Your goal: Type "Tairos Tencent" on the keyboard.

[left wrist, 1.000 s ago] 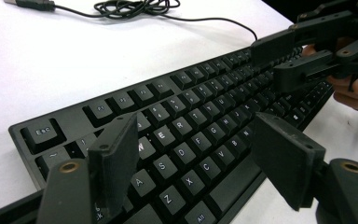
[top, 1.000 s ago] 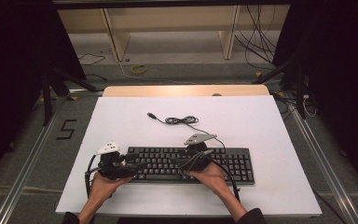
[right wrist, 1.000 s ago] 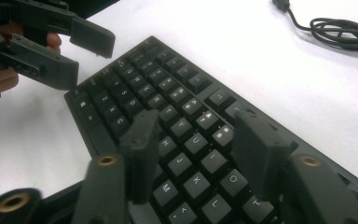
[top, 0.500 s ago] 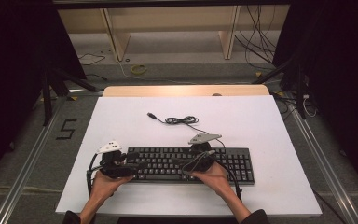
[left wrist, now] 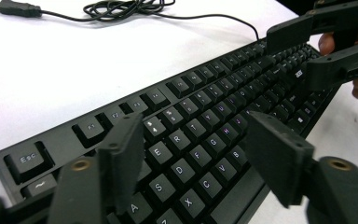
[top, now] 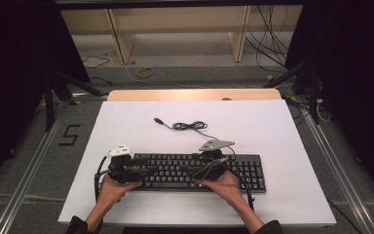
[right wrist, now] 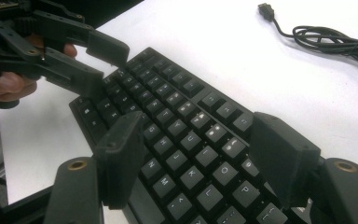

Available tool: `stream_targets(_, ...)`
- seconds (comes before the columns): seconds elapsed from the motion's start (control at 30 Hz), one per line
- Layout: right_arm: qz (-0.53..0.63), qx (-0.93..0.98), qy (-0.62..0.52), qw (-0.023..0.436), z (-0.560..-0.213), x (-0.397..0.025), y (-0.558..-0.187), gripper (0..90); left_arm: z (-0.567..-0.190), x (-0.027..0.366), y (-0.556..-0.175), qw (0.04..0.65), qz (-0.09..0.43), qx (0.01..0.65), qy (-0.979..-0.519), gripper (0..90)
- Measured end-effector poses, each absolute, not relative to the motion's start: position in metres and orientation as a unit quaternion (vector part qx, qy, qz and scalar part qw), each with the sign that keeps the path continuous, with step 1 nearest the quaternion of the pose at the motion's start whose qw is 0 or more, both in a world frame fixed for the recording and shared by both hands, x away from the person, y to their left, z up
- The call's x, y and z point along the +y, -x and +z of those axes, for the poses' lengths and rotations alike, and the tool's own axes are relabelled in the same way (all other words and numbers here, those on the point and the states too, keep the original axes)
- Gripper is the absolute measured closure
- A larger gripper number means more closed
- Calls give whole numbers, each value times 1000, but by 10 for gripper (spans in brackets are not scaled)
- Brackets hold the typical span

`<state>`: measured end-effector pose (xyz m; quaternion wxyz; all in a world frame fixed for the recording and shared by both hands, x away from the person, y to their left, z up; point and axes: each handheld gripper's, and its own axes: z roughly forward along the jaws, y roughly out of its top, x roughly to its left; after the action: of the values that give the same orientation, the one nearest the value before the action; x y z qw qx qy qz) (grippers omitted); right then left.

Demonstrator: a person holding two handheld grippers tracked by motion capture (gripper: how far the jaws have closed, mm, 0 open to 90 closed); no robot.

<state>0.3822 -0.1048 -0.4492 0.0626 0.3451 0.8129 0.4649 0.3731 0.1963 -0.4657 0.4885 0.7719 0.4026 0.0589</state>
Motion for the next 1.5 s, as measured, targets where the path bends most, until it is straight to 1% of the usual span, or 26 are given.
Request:
stream_targets(0.13, 465, 812, -346, 64, -449, -106, -382, 358, -466, 190, -377, 478, 60, 396, -782, 455)
stream_targets(0.33, 466, 811, -347, 65, -449, -109, -381, 358, -467, 184, -381, 462, 66, 390, -794, 524)
stream_targets(0.57, 464, 810, -351, 65, -450, -112, -381, 354, -467, 179, -386, 448, 61, 382, -806, 640)
stream_targets(0.87, 470, 807, -352, 63, -450, -113, -382, 319, -473, 169, -394, 413, 56, 382, -825, 776)
stream_targets(1.13, 469, 806, -356, 64, -450, -113, -382, 309, -475, 167, -397, 406, 56, 384, -827, 840)
stream_targets(1.5, 467, 807, -355, 63, -450, -112, -382, 311, -476, 163, -400, 395, 56, 381, -834, 889)
